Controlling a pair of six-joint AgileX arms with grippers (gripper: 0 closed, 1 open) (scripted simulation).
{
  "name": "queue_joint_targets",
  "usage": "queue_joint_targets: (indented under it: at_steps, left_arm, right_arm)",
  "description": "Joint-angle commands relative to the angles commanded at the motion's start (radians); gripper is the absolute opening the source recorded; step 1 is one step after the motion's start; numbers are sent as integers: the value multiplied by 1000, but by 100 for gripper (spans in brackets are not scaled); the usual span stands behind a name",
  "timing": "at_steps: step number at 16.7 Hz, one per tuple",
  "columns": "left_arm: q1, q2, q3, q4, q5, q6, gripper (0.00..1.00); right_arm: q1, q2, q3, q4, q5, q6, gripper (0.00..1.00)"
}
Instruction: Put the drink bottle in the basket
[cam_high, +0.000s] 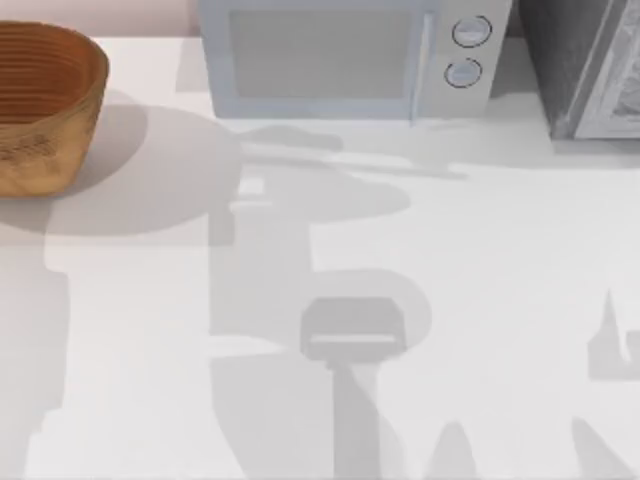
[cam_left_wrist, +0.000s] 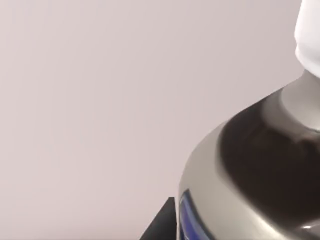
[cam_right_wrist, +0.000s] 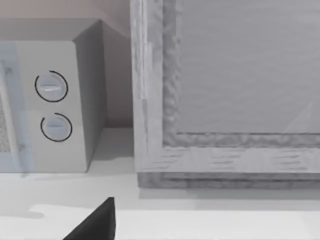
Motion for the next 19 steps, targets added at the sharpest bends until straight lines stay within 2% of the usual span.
queue_joint_targets:
  at_steps: [13,19]
  left_arm:
    - [0,0,0,0,0,0,98]
    - [0,0,0,0,0,0,100]
  right_arm:
    - [0,0,0,0,0,0,100]
    - [0,0,0,0,0,0,100]
